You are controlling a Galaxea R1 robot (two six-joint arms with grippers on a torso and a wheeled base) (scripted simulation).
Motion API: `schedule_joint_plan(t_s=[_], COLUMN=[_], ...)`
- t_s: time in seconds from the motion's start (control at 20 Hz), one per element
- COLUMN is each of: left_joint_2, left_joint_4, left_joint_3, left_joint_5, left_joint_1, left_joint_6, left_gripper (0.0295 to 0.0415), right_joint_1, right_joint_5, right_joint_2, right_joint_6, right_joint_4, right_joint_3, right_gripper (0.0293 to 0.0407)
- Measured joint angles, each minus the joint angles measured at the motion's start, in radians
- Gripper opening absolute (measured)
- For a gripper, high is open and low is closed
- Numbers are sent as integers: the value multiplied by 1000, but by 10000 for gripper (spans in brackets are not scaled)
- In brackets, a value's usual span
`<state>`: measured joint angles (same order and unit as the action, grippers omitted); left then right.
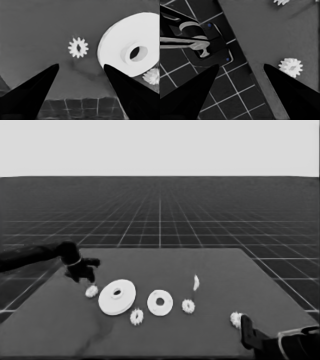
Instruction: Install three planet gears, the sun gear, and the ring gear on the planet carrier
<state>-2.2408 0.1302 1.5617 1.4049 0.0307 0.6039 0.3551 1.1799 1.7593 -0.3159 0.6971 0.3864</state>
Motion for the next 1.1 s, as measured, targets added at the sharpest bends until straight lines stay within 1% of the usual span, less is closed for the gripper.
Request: schedule_joint_plan(t_s=[0.1, 0.2, 0.25, 0.3, 0.35, 0.45, 0.7, 0.8, 0.85, 1.1], left_joint_2=[-49, -69, -95, -118, -135, -154, -163, -164, -164, -164], left_joint_4=[-33, -45, -6, 13, 21, 27, 29, 29, 29, 29], left_joint_3=[112, 157, 209, 254, 288, 325, 344, 345, 345, 346], left_joint_5=[20, 27, -37, -76, -100, -122, -133, -134, -134, -134], left_joint_1=[-4, -5, -76, -127, -155, -178, -187, -188, -188, -188], left_joint_6=[-16, -25, -41, -56, -69, -83, -91, -91, -91, -91], left_gripper=[385, 385, 385, 385, 385, 385, 385, 315, 312, 312], right_joint_1=[0, 0, 0, 0, 0, 0, 0, 0, 0, 0], right_joint_5=[0, 0, 0, 0, 0, 0, 0, 0, 0, 0], right_joint_2=[0, 0, 0, 0, 0, 0, 0, 0, 0, 0], right_joint_6=[0, 0, 0, 0, 0, 0, 0, 0, 0, 0], right_joint_4=[0, 1, 1, 1, 1, 1, 1, 1, 1, 1], right_joint_3=[0, 0, 0, 0, 0, 0, 0, 0, 0, 0], right_gripper=[385, 385, 385, 385, 385, 385, 385, 385, 385, 385])
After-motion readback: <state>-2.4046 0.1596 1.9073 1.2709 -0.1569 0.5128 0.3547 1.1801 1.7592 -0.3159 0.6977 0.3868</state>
